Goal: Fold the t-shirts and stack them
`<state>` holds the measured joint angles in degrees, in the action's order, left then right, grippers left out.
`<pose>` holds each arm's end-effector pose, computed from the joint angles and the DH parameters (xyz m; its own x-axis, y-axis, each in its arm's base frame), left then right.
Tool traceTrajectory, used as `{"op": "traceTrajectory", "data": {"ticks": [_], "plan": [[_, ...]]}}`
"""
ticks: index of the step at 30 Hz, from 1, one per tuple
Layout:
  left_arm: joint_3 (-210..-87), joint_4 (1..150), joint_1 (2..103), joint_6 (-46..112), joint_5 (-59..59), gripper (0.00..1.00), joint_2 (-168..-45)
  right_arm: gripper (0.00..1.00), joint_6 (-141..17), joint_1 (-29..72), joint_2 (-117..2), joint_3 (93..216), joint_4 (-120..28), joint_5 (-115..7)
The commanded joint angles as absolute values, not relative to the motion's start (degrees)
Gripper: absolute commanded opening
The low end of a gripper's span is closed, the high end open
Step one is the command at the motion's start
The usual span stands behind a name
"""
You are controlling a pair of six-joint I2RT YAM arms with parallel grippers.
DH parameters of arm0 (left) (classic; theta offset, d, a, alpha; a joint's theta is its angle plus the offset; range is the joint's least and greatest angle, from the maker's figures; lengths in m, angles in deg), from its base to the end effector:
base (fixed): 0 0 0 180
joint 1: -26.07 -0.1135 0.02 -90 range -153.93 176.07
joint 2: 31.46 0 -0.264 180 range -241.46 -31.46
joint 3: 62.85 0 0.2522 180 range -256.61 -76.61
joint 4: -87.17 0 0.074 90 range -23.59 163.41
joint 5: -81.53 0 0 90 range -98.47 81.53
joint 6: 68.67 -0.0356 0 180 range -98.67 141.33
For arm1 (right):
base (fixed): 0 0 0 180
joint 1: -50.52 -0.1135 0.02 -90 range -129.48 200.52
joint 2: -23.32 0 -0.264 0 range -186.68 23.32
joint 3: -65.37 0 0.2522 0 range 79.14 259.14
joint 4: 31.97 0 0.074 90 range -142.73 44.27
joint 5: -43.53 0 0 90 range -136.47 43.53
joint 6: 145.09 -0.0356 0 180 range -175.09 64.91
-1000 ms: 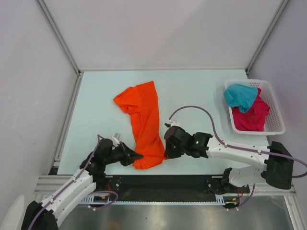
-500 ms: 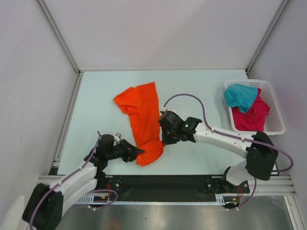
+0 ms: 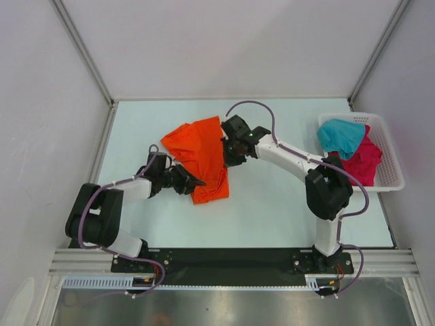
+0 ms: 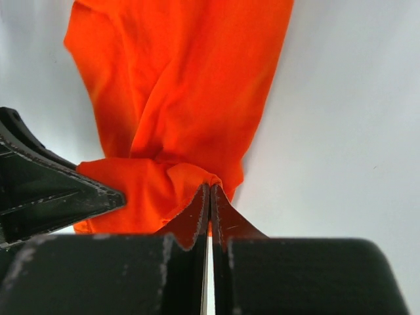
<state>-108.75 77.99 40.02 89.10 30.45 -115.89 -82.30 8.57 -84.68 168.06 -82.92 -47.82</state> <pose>0.2470 -0.0844 0.1439 -0.8250 -0.5372 0.1756 -0.4384 0.4122 -0.7987 0.3070 0.2771 0.2501 -0.8600 -0.1584 -0.4850 -0.3202 0.9076 0.2714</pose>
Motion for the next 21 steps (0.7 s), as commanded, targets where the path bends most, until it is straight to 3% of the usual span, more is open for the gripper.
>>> {"op": "traceTrajectory", "data": {"ticks": [1, 16, 21], "plan": [[-112.29, 78.42, 37.41, 85.23, 33.02, 0.26, -118.38, 0.00, -78.39, 11.23, -89.25, 175.19, -85.01, -51.13], [-111.50, 80.26, 32.13, 84.18, 33.19, 0.27, -122.16, 0.01, -74.78, 16.07, -102.09, 189.34, -89.41, -54.47], [-113.96, 81.31, 31.95, 83.30, 33.90, 0.30, -126.82, 0.17, -74.34, 16.94, -104.46, 194.17, -90.73, -54.74]]}}
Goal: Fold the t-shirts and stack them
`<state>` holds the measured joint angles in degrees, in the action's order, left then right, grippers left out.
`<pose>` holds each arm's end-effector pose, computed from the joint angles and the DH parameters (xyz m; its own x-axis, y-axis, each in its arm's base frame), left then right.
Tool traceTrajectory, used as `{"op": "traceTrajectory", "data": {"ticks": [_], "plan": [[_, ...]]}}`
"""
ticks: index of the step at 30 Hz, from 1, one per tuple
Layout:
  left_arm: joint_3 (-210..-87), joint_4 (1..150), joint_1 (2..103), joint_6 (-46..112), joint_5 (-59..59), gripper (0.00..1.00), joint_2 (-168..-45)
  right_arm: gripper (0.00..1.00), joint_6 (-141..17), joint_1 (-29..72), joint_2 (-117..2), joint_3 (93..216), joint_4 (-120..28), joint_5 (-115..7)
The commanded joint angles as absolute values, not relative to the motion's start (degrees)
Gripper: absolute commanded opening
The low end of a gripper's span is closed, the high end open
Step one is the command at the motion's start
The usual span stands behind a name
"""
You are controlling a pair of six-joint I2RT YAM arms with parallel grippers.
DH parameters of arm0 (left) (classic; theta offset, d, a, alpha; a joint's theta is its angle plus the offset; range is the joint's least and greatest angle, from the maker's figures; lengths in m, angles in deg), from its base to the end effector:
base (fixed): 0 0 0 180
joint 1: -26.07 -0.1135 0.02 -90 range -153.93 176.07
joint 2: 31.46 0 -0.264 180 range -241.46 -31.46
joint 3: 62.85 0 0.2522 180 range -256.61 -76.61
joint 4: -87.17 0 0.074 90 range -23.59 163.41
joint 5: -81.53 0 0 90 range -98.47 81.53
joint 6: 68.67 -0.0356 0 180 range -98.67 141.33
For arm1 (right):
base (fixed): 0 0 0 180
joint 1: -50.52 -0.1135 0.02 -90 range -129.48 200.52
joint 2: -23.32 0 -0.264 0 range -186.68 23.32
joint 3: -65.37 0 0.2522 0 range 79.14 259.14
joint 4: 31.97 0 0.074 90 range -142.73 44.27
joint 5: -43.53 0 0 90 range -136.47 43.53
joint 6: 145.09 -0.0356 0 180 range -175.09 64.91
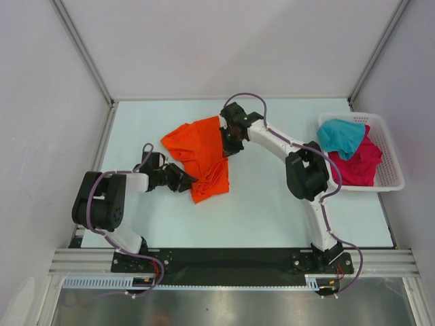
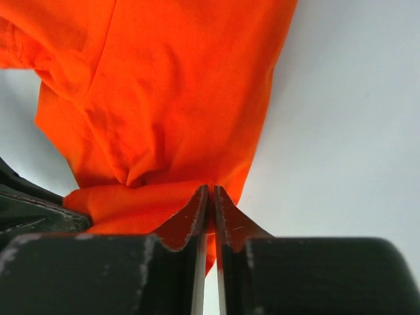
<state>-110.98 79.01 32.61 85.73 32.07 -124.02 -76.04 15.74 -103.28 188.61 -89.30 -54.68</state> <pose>0.2689 -0.0541 0.1204 -0.7728 -0.6012 0.2031 -0.5048 0.3884 -0.7710 0.3935 0.2795 0.2154 -0.8913 -0.1881 -0.4127 -0.3248 0.8998 0.2913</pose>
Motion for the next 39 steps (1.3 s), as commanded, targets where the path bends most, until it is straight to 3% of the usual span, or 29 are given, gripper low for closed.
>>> {"op": "traceTrajectory", "data": {"ticks": [1, 4, 12, 18, 27, 32, 39], "plan": [[-114.31, 81.40, 31.87, 83.12, 33.98, 0.30, -127.52, 0.26, -74.34, 17.03, -104.64, 194.79, -90.90, -54.82], [-115.19, 81.84, 31.78, 83.21, 34.25, 0.31, -129.28, 0.35, -74.25, 17.56, -105.26, 197.17, -92.04, -55.17], [-115.28, 79.92, 30.46, 79.88, 31.27, 0.34, -124.56, 0.36, -74.17, 16.86, -98.59, 196.91, -92.22, -52.37], [-114.40, 68.50, 29.41, 72.59, 18.81, 0.43, -113.48, 0.36, -75.57, 11.86, -87.17, 185.33, -89.41, -49.82], [-110.45, 62.16, 28.79, 69.94, 13.86, 0.48, -100.99, 0.36, -82.95, -0.70, -74.86, 159.85, -81.94, -48.23], [-107.28, 61.89, 28.79, 70.11, 14.73, 0.48, -98.18, 0.35, -86.29, -4.05, -76.16, 155.86, -78.25, -49.11], [-106.14, 59.79, 28.70, 69.24, 14.65, 0.48, -93.70, 0.35, -82.52, -2.75, -84.33, 163.94, -79.03, -47.70]]}}
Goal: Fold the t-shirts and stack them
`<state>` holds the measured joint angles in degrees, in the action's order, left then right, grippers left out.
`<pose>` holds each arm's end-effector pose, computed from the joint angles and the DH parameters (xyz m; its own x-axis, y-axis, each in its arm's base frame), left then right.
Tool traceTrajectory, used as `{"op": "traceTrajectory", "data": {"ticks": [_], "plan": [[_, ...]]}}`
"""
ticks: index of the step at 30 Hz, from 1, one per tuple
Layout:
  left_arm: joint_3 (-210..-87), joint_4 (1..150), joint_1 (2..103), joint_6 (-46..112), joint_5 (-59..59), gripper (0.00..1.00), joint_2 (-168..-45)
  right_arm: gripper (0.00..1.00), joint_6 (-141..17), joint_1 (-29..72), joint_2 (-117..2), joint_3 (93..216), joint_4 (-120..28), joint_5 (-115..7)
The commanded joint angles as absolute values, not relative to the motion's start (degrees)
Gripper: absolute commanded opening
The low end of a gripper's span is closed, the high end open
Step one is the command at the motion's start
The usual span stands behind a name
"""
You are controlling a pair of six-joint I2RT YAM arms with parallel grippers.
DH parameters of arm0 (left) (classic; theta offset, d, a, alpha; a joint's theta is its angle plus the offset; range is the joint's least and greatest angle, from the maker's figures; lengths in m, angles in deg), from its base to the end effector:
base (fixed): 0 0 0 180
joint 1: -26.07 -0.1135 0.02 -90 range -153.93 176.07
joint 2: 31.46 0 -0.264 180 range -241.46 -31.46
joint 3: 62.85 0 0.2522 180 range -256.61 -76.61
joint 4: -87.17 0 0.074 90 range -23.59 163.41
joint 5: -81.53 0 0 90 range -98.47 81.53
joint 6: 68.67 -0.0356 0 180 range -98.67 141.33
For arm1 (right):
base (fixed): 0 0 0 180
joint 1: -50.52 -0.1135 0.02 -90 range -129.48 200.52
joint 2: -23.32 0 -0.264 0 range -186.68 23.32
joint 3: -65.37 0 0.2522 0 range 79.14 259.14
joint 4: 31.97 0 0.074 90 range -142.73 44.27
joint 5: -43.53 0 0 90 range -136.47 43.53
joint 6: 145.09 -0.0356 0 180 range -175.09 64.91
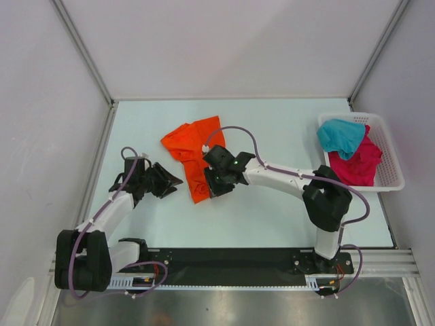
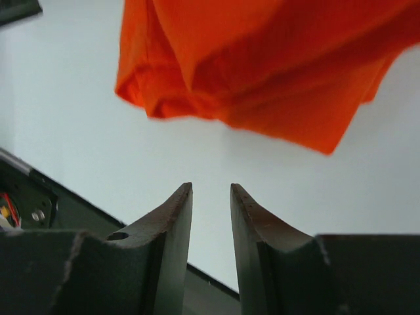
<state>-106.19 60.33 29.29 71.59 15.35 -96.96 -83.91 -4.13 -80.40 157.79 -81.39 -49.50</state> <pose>0.2129 -0.0264 0.1782 -0.7247 -0.6638 -0.1850 -0.3774 0.6070 -0.6993 0.2203 0.3139 0.2250 -0.8420 -0.3550 -0.4063 -0.4834 0.8307 0.2762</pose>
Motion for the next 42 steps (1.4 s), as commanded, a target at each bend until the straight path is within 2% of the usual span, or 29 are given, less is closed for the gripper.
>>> {"op": "traceTrajectory", "data": {"ticks": [1, 11, 17, 24, 27, 33, 42], "plan": [[-106.22, 59.35, 28.70, 69.15, 14.82, 0.48, -93.43, 0.35, -82.08, -2.13, -85.39, 166.13, -79.12, -47.88], [-105.61, 58.20, 27.03, 67.65, 16.32, 0.48, -92.02, 0.34, -77.77, 2.26, -99.62, 180.54, -82.37, -47.35], [-104.91, 57.50, 26.24, 66.51, 16.85, 0.49, -91.49, 0.34, -74.96, 4.64, -104.46, 189.95, -85.45, -46.56], [-104.55, 56.53, 24.40, 65.89, 17.37, 0.49, -90.18, 0.33, -72.50, 7.45, -111.06, 208.04, -92.65, -44.71], [-104.99, 56.09, 24.31, 65.72, 17.81, 0.49, -90.00, 0.34, -72.06, 7.72, -111.94, 210.44, -94.50, -44.45], [-104.82, 56.09, 24.22, 65.37, 17.99, 0.49, -90.17, 0.33, -72.32, 6.23, -105.19, 201.41, -93.19, -43.31], [-102.10, 60.22, 24.22, 64.93, 22.11, 0.50, -92.98, 0.35, -75.48, 3.32, -88.32, 173.64, -84.31, -41.82]]}}
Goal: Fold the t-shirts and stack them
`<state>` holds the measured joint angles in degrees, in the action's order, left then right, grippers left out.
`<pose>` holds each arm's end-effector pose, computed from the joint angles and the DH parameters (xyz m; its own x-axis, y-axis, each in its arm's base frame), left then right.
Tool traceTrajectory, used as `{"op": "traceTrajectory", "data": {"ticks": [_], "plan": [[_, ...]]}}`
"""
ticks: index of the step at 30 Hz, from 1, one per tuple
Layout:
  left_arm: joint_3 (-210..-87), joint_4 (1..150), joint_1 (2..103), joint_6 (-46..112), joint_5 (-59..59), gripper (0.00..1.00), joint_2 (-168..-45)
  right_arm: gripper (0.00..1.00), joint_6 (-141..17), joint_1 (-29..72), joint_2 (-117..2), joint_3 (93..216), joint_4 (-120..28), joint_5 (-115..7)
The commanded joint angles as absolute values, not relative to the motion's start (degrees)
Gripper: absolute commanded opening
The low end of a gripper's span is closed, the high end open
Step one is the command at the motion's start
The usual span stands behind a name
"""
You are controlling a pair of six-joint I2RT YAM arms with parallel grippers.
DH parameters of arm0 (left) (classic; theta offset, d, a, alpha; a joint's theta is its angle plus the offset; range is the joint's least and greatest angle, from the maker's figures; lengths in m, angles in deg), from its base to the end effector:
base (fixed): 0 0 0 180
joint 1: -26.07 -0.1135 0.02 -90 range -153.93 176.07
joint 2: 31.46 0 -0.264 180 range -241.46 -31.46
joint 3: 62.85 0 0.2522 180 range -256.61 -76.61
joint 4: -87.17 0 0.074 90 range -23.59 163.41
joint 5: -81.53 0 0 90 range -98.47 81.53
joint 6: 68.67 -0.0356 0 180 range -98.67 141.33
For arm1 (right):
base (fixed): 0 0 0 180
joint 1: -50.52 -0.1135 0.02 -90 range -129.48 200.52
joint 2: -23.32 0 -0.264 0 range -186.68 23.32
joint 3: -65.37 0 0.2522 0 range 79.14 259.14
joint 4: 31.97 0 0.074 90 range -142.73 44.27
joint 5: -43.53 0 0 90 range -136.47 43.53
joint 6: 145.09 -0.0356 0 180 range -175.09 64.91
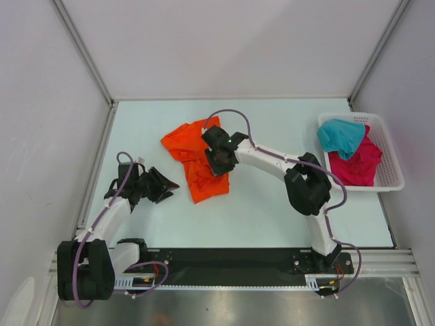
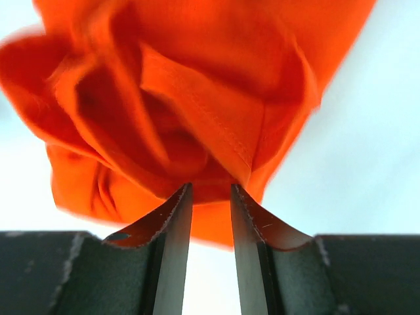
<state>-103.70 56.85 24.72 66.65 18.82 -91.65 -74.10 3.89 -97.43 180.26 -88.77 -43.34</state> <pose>0.1954 -0.0117 0.1785 -0.7319 -0.6493 -0.2067 -0.3479 0.6169 -0.7060 0.3147 0.3303 0.2173 -0.8076 -0.3812 -0.4500 -0.4713 0.8759 0.1037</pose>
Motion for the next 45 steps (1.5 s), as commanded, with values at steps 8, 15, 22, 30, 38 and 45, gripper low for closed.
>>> {"op": "traceTrajectory", "data": {"ticks": [8, 15, 22, 30, 38, 45], "plan": [[-99.20, 64.17, 24.66, 64.22, 23.88, 0.52, -96.85, 0.36, -76.54, 3.15, -83.03, 166.76, -83.17, -39.26], [-97.61, 66.11, 25.45, 65.98, 23.88, 0.52, -96.59, 0.36, -77.42, 2.09, -86.01, 168.25, -81.32, -41.55], [-97.35, 72.25, 34.74, 71.51, 21.69, 0.54, -97.29, 0.36, -78.03, 1.92, -88.65, 169.32, -80.71, -42.34], [-98.84, 77.45, 41.80, 74.94, 18.61, 0.56, -103.53, 0.36, -78.47, 2.97, -86.90, 163.08, -79.04, -42.17], [-98.93, 78.77, 43.03, 75.30, 17.20, 0.57, -105.55, 0.36, -79.61, 3.06, -87.07, 159.56, -77.11, -42.87], [-99.63, 80.96, 44.43, 75.82, 16.32, 0.57, -108.89, 0.36, -80.49, 2.80, -87.68, 158.41, -75.96, -43.48]]}}
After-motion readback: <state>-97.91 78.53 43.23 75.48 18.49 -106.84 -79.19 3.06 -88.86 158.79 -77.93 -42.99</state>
